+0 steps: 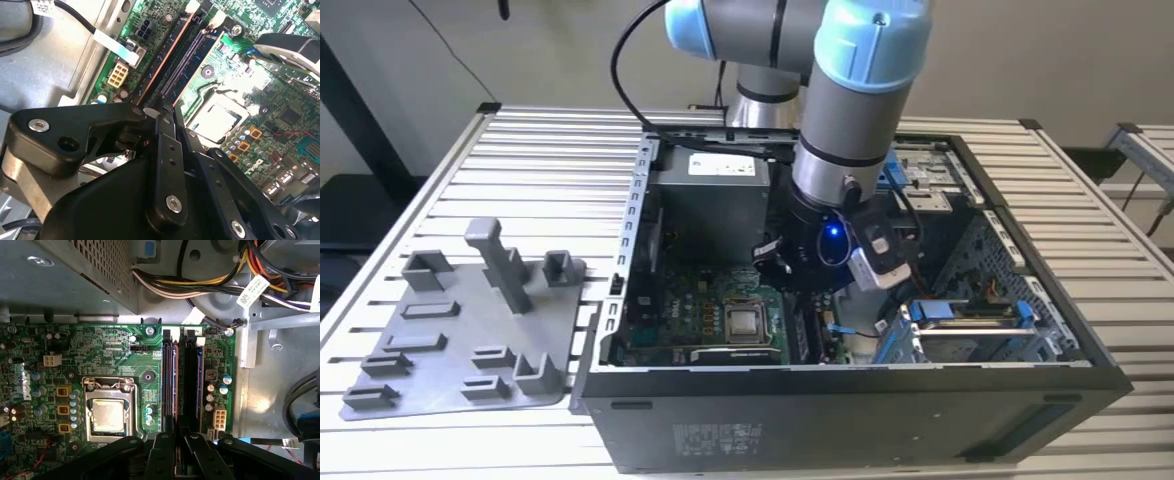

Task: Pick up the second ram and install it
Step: 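Insert the second ram into the second slot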

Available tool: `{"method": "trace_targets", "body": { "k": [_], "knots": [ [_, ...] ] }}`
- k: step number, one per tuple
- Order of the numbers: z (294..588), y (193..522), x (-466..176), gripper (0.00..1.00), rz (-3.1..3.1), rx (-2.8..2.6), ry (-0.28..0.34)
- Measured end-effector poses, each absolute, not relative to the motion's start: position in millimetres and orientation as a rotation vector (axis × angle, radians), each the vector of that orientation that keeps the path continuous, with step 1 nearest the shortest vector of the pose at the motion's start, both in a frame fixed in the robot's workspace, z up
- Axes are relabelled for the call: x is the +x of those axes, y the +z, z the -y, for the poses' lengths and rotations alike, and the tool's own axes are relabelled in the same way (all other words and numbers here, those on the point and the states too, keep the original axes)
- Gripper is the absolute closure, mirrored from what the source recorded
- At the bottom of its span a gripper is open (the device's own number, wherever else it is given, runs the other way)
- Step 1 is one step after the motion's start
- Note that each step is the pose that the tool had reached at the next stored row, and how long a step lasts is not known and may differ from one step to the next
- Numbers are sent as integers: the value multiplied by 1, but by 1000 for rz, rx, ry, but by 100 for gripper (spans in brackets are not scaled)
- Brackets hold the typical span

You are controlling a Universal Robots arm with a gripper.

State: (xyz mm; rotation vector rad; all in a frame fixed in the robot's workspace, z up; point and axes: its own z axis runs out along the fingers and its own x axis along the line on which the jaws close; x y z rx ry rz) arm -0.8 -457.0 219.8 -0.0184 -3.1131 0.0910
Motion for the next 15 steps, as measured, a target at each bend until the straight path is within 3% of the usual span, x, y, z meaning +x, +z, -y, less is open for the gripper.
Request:
{"method": "trace_targets", "body": {
  "k": [15],
  "knots": [
    [457, 220, -1, 86, 3112, -19, 91]
  ]
}}
